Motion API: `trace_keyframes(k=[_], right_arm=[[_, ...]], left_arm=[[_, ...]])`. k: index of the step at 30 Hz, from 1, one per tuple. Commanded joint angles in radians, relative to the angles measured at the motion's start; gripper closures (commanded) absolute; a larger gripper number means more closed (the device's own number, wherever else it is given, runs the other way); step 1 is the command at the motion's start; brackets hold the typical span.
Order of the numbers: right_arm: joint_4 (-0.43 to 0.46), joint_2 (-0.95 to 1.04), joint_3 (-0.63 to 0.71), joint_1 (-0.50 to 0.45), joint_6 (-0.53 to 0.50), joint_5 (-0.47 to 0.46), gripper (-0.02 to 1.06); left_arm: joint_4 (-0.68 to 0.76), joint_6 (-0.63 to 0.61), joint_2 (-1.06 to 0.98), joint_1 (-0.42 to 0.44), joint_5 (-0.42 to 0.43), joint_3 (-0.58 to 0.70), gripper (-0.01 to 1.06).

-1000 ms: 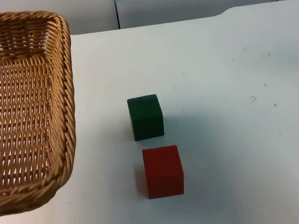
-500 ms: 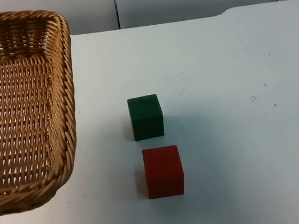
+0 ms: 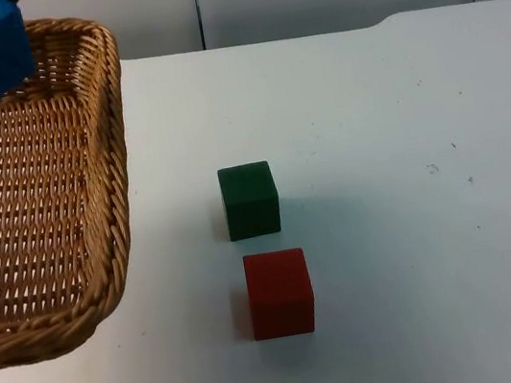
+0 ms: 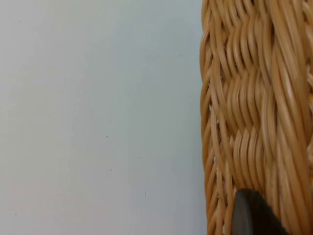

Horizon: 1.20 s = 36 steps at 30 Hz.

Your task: Pick up the basket with the left hand and place the blue cube into the basket with the right hand.

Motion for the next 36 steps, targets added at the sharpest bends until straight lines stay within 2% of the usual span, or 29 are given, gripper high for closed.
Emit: trace_keyframes(k=[1, 9, 13, 16, 17, 18, 19, 20, 22, 28, 33, 36], right_arm=[[0.021, 0.011, -0.007, 0.003, -0.010, -0.008, 1.05], [0.021, 0.072, -0.007, 0.003, -0.013, -0.006, 1.05], [0.021, 0.089, -0.007, 0.003, -0.008, 0.001, 0.97], [0.024, 0.088, -0.007, 0.003, -0.008, -0.003, 0.73], [0.033, 0.088, -0.007, 0.003, -0.008, -0.007, 0.61], [0.033, 0.088, -0.007, 0.003, -0.008, -0.007, 0.61], [0.046, 0.084, -0.007, 0.003, -0.008, -0.017, 0.43], [0.046, 0.080, -0.007, 0.003, -0.008, -0.022, 0.33], [0.042, 0.075, -0.007, 0.003, -0.008, -0.022, 0.21], [0.031, 0.042, -0.007, 0.003, -0.012, -0.022, 0.17], [-0.018, -0.053, -0.007, 0.003, -0.040, -0.018, 0.17], [-0.084, -0.131, -0.007, 0.003, -0.062, 0.023, 0.18]], left_arm=[[-0.035, -0.002, -0.003, 0.002, 0.022, 0.001, 1.05], [-0.033, -0.002, -0.003, 0.002, 0.022, 0.001, 1.05], [-0.033, -0.002, -0.003, 0.002, 0.022, 0.001, 1.05], [-0.037, -0.002, -0.003, 0.002, 0.022, 0.001, 1.05], [-0.037, -0.002, -0.003, 0.002, 0.022, 0.001, 1.05], [-0.037, -0.002, -0.003, 0.002, 0.022, 0.001, 1.05], [-0.037, 0.000, -0.003, 0.002, 0.022, 0.001, 1.05], [-0.037, 0.000, -0.003, 0.002, 0.019, 0.001, 1.05], [-0.037, 0.000, -0.003, 0.002, 0.019, 0.001, 1.05], [-0.037, 0.000, -0.003, 0.002, 0.017, 0.001, 1.05], [-0.037, 0.000, 0.005, 0.002, 0.017, 0.001, 1.05], [-0.056, 0.000, 0.009, 0.002, 0.011, 0.001, 1.05]])
